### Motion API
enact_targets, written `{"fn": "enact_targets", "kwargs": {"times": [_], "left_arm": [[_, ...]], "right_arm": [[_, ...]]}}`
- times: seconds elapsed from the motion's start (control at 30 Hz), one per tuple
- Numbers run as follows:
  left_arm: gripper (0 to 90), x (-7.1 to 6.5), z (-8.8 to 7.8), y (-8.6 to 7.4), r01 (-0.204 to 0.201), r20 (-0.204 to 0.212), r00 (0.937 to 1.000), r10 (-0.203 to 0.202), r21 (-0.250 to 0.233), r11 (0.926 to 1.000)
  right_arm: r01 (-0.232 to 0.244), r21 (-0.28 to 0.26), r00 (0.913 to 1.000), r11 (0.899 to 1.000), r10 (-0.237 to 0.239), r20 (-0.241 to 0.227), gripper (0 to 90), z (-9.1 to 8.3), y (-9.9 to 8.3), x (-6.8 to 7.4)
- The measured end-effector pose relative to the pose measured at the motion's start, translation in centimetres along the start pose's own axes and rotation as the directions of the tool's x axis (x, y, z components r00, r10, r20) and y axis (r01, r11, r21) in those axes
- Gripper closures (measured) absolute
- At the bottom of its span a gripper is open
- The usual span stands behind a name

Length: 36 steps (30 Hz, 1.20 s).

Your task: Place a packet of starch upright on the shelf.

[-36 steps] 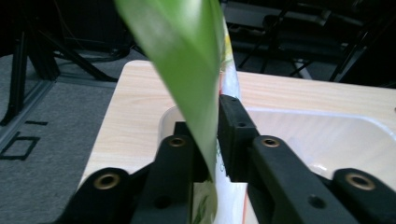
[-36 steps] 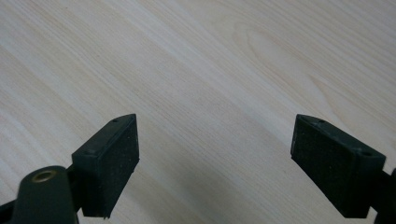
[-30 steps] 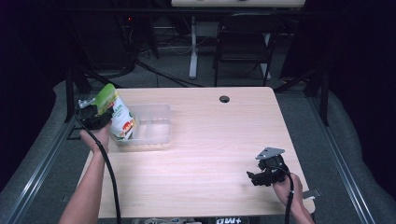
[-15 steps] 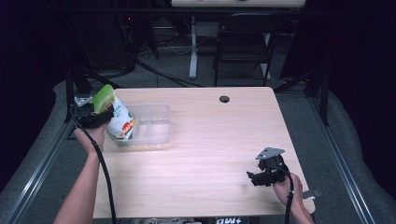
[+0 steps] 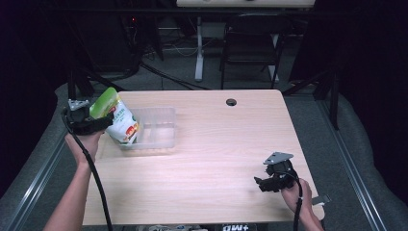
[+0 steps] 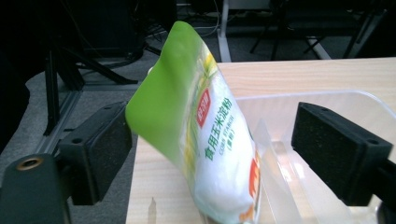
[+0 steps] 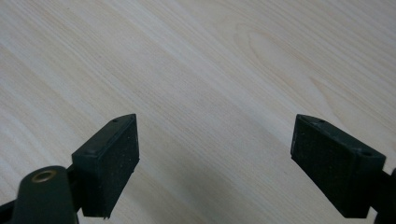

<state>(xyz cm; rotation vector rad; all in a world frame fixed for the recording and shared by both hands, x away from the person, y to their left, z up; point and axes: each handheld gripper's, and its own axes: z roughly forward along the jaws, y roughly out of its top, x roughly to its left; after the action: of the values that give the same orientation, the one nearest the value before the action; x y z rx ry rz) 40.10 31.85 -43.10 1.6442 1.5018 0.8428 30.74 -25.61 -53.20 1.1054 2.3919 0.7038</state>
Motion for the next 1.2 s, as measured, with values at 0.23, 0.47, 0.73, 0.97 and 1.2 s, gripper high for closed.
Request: {"fn": "enact_targets", "kwargs": {"times": [0.23,0.47,0.73,0.97,1.2], "left_arm": [[6.8,-0.6,-2.8,-0.2,-0.040,0.052,0.9979,0.039,0.017,0.9990],[4.2,-1.8,-5.2,-1.6,-0.094,0.099,0.9911,0.089,0.044,0.9946],[4.0,-3.5,-7.8,-3.8,-0.153,0.143,0.9792,0.144,0.057,0.9866],[4.2,-5.7,-8.9,-8.3,-0.196,0.188,0.9664,0.175,0.098,0.9758],[3.8,-6.2,-8.1,-11.2,-0.199,0.224,0.9603,0.166,0.135,0.9705]], "right_arm": [[0.001,0.003,1.0000,1.000,-0.001,0.001,14.8,0.0,0.0,0.1],[0.010,0.008,0.9999,1.000,-0.010,-0.002,14.8,-0.1,0.0,0.0],[0.002,-0.001,1.0000,1.000,-0.002,-0.005,14.8,0.0,0.0,0.1],[0.003,0.004,1.0000,1.000,-0.003,-0.001,14.8,0.0,0.0,0.2],[0.011,0.012,0.9999,1.000,-0.011,-0.003,14.8,0.1,0.0,0.1]]}}
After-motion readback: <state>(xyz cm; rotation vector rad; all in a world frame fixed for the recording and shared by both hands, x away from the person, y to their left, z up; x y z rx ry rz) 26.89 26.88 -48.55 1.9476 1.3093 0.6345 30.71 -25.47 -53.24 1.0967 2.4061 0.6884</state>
